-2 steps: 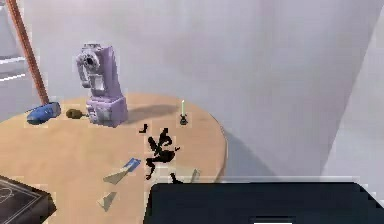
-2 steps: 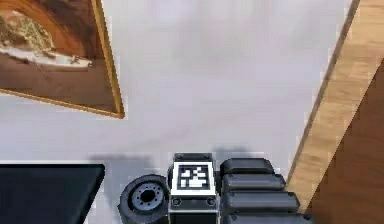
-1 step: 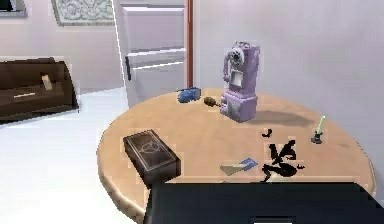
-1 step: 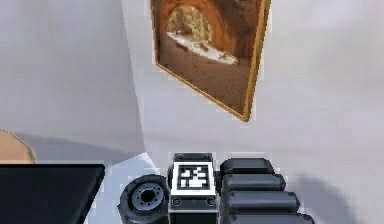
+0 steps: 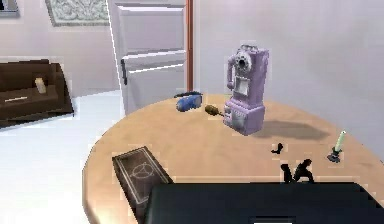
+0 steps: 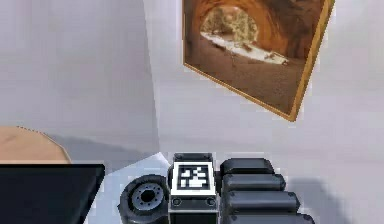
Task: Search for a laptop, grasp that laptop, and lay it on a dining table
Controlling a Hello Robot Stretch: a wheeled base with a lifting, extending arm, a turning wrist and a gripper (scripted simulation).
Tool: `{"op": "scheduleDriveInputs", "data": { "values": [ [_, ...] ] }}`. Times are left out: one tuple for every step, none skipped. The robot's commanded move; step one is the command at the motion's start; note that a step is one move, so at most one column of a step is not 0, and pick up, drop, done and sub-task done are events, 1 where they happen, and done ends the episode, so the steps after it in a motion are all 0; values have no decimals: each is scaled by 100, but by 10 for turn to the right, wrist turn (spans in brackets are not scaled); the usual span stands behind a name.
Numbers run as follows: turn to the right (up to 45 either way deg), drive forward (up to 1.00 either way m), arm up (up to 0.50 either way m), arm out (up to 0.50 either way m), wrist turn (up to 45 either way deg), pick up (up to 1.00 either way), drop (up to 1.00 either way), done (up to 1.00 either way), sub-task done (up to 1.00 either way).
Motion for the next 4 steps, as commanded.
{"op": "scheduleDriveInputs", "data": {
  "values": [
    [-120, 0, 0, 0, 0, 0, 0, 0, 0],
    [60, 0, 0, 0, 0, 0, 0, 0, 0],
    [-30, 0, 0, 0, 0, 0, 0, 0, 0],
    [-30, 0, 0, 0, 0, 0, 0, 0, 0]
  ]
}}
